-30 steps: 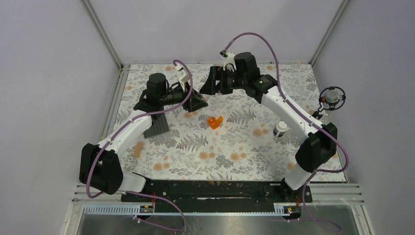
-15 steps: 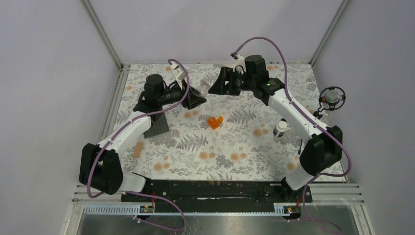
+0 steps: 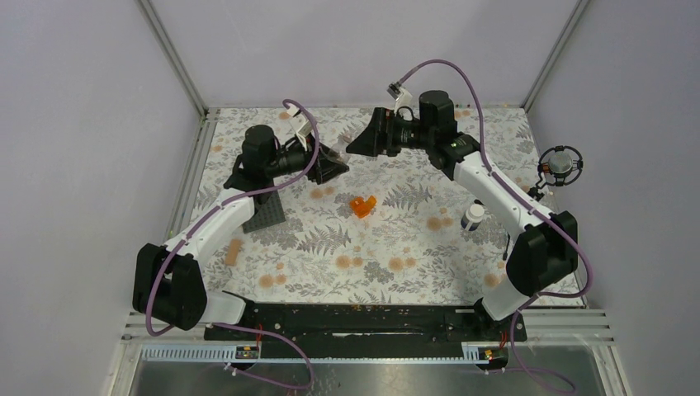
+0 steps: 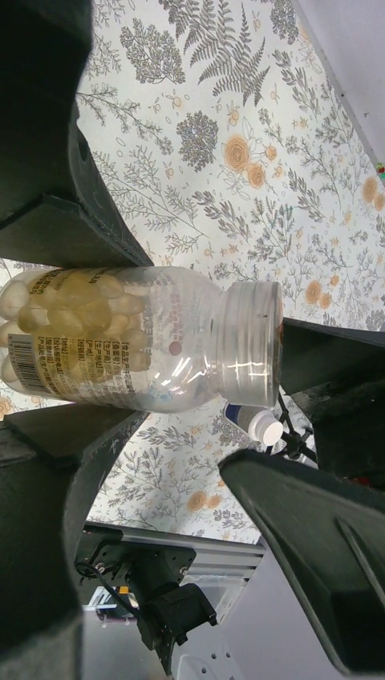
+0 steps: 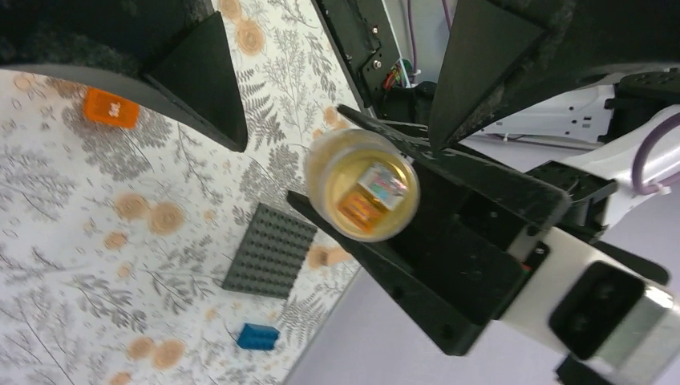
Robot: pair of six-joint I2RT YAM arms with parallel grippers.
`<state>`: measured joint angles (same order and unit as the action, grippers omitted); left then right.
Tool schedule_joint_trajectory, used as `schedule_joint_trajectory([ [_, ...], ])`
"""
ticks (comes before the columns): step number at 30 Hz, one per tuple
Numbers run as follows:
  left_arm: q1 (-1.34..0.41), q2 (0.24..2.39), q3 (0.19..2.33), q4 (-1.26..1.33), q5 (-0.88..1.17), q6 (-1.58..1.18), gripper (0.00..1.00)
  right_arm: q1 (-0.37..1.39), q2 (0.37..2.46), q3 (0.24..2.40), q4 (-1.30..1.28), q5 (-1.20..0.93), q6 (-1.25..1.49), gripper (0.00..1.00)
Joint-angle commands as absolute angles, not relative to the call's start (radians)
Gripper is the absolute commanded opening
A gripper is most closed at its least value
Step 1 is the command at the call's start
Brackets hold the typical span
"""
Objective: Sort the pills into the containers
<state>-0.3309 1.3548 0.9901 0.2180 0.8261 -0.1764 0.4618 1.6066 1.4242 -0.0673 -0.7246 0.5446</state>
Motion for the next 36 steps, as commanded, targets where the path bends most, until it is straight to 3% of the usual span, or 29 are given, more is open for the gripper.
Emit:
schedule_joint_trajectory([
  [1, -0.334, 1.33, 1.011, 0.244, 0.859, -0.144, 0.0, 0.492, 1.589, 1.468, 0.046, -0.787, 0.581, 0.91],
  [6, -0.345, 1.34, 1.031, 0.202, 0.922, -0.111, 0.0, 0.521, 1.623, 1.533, 0.006, -0.748, 0.557, 0.88],
  [10, -0.345, 1.347, 1.058, 0.148, 0.942, -0.072, 0.0, 0.523, 1.636, 1.555, -0.049, -0.746, 0.528, 0.65],
  [12, -0.345, 1.349, 1.063, 0.138, 0.947, -0.064, 0.0, 0.523, 1.638, 1.566, -0.077, -0.745, 0.506, 0.59],
  [18, -0.345, 1.351, 1.071, 0.127, 0.961, -0.058, 0.0, 0.523, 1.64, 1.594, -0.174, -0.702, 0.426, 0.67],
  [23, -0.345, 1.352, 1.077, 0.108, 0.969, -0.049, 0.0, 0.523, 1.652, 1.625, -0.221, -0.708, 0.392, 0.6],
  [32, -0.345, 1.353, 1.083, 0.098, 0.979, -0.049, 0.0, 0.526, 1.665, 1.64, -0.278, -0.732, 0.34, 0.69],
  [36, -0.345, 1.355, 1.089, 0.098, 0.984, -0.051, 0.0, 0.536, 1.676, 1.647, -0.3, -0.732, 0.32, 0.63],
])
